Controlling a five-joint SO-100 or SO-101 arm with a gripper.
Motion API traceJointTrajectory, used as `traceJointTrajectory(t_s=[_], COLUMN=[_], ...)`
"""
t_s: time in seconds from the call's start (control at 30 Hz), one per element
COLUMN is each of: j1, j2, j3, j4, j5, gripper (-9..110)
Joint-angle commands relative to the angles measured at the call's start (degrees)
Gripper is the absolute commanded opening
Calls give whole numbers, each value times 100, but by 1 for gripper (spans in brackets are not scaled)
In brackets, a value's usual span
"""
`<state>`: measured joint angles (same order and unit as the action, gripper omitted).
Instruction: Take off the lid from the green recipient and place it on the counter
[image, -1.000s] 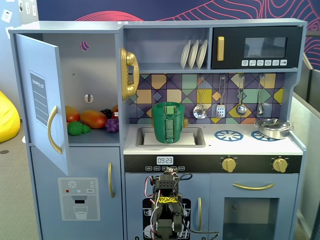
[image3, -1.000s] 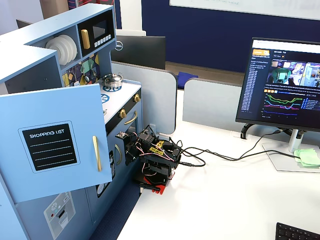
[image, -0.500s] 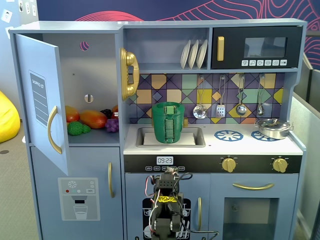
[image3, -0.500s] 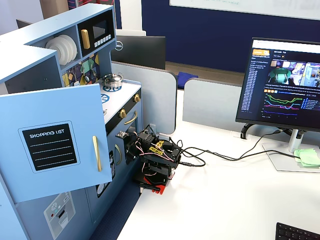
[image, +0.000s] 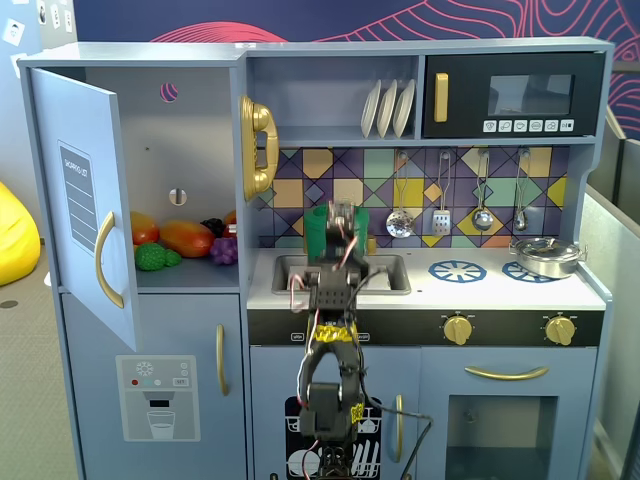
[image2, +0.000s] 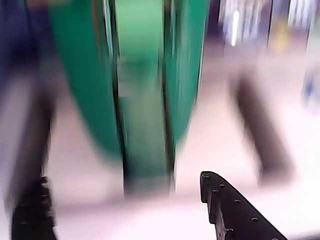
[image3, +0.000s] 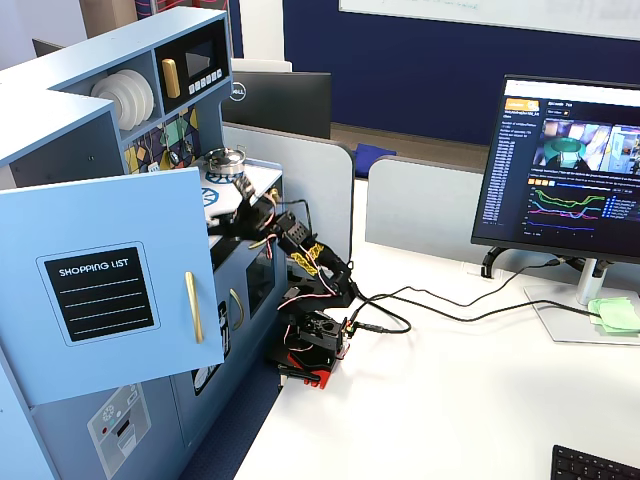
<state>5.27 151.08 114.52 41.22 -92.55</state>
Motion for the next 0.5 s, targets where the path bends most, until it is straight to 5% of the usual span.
traceJointTrajectory(t_s=[0.0, 0.47], j1=[53, 53], j2=[-255, -1257], j3=[-756, -1406], j4=[-457, -1037], j5=[-255, -835], gripper=[37, 39])
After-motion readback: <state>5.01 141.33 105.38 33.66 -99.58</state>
